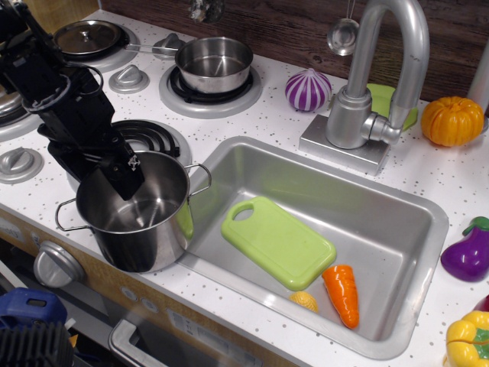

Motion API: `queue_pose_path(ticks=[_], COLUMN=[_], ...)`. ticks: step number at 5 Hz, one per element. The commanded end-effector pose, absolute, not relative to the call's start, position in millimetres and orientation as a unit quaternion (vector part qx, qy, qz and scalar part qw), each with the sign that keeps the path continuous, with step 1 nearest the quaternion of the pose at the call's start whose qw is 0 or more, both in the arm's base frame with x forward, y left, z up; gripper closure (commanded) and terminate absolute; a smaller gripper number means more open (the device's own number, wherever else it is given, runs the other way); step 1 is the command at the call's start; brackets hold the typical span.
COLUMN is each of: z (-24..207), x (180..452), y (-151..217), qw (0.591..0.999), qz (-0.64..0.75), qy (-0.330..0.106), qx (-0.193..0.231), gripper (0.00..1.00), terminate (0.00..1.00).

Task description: Put pot on stove which is near stove

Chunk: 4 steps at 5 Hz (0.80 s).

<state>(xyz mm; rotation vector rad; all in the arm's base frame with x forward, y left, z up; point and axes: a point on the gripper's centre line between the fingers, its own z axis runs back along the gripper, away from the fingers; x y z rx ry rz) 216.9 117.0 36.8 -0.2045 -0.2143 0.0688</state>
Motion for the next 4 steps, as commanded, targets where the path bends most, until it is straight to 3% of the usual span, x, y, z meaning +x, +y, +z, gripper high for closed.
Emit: queue_pose_path(ticks=[1,2,4], z=[37.8,38.9,64.0], x=[216.2,216.7,226.9], y=[118.8,118.5,126.1], qw=[0.987,0.987,0.991], qz=[0.035,0.034,-0.008], qy=[-0.12,-0.121,-0.116], qx=[-0.098,-0.096,-0.063], gripper=[1.0,1.0,1.0], terminate=[0.0,0.0,0.0])
